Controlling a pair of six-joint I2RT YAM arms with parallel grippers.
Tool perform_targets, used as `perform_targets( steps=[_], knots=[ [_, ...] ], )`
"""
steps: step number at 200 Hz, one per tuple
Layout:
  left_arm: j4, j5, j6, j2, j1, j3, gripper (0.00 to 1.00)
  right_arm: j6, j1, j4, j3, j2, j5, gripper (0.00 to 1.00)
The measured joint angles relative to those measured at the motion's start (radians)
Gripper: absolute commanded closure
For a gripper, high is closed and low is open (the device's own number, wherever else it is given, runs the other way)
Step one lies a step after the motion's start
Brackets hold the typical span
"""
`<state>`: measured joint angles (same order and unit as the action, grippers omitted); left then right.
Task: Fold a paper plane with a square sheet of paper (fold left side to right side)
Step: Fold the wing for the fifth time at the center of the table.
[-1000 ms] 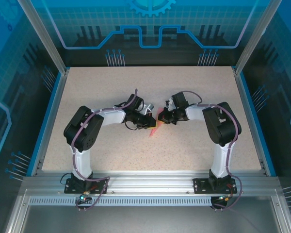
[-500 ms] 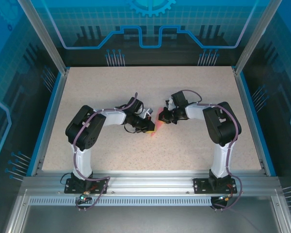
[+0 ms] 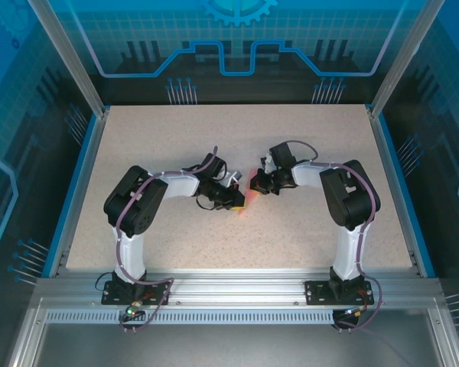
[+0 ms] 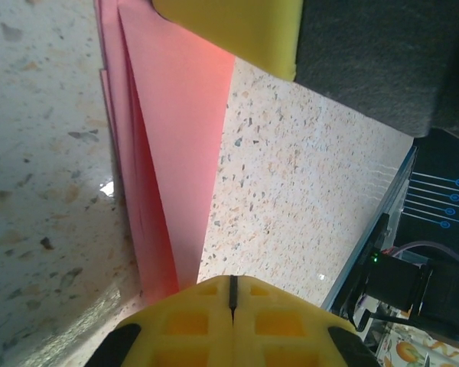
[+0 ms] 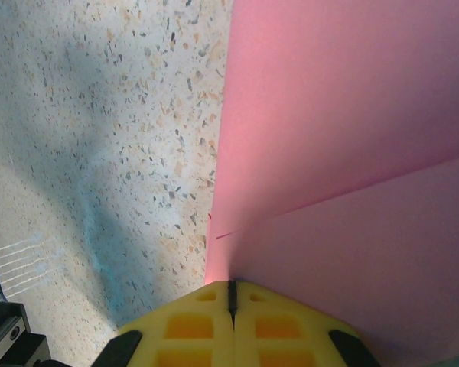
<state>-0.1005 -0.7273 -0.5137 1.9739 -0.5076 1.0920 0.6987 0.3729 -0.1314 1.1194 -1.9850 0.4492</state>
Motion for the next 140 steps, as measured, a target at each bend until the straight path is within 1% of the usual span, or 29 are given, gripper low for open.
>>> perform_targets(
  steps=[140],
  knots=[
    [-0.029, 0.058, 0.018, 0.023, -0.01, 0.005, 0.97, -0.019, 0.0, -0.028, 0.013, -0.002, -0.008, 0.96]
  ],
)
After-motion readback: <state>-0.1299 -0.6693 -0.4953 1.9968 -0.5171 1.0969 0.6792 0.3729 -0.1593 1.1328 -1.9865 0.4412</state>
